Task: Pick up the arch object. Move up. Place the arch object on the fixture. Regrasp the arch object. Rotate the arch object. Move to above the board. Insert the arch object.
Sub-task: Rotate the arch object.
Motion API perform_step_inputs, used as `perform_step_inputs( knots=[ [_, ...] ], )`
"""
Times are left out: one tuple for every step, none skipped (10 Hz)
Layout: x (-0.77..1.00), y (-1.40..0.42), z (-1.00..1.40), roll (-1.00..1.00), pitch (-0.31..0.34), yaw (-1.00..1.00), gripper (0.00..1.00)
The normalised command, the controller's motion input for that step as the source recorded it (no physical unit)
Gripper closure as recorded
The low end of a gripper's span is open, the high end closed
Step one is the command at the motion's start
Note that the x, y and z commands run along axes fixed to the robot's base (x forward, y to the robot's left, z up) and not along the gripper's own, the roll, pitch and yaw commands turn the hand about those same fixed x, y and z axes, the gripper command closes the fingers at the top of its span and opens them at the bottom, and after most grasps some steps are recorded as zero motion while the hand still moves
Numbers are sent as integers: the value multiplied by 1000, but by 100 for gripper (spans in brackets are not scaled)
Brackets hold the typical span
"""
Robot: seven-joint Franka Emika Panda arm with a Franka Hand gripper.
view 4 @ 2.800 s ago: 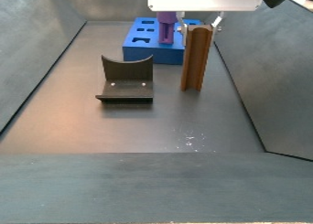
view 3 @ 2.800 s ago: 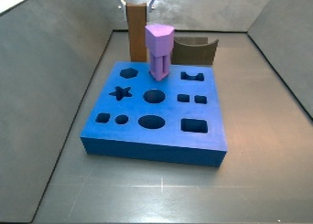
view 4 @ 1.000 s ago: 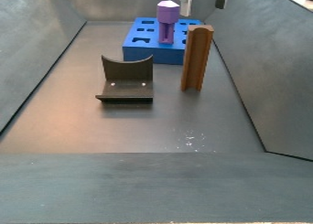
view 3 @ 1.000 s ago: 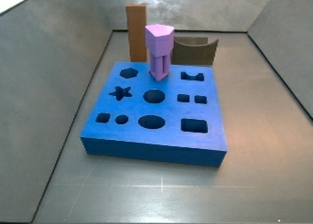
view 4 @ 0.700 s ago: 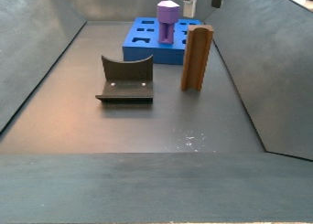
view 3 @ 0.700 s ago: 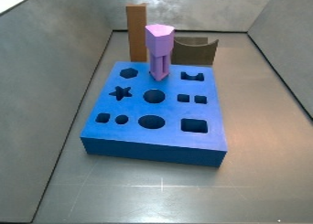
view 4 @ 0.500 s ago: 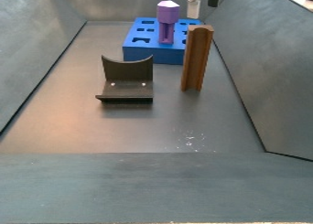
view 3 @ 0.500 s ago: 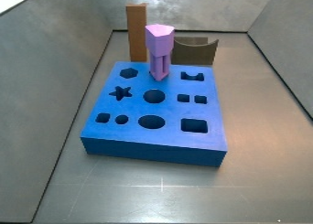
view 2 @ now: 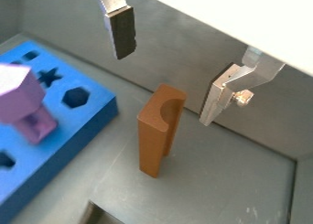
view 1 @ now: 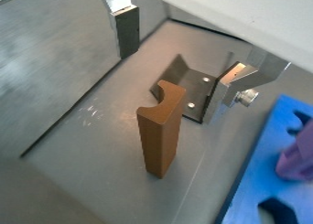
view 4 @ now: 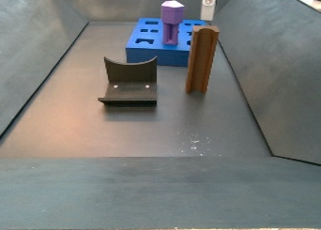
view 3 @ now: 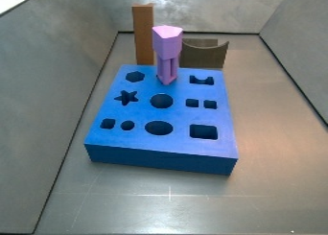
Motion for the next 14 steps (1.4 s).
perform_step_inputs(
  knots=[
    [20, -3, -6, -17, 11, 1000, 0],
    [20, -3, -6, -18, 11, 1000, 0],
    [20, -3, -6, -19, 12, 1000, 0],
    [20, -3, -6, -20, 12, 1000, 0],
    [20, -3, -6, -21, 13, 1000, 0],
    [20, -3, -6, -22, 13, 1000, 0],
    [20, -3, -6, -23, 14, 1000, 0],
    [20, -3, -6, -24, 15, 1000, 0],
    [20, -3, -6, -25, 15, 1000, 0],
    [21, -3, -5, -26, 16, 1000, 0],
    [21, -3, -5, -28, 17, 1000, 0],
    [21, -3, -5, -30, 18, 1000, 0],
    [21, -3, -5, -31, 19, 1000, 0],
    [21, -3, -5, -35, 21, 1000, 0]
  ],
)
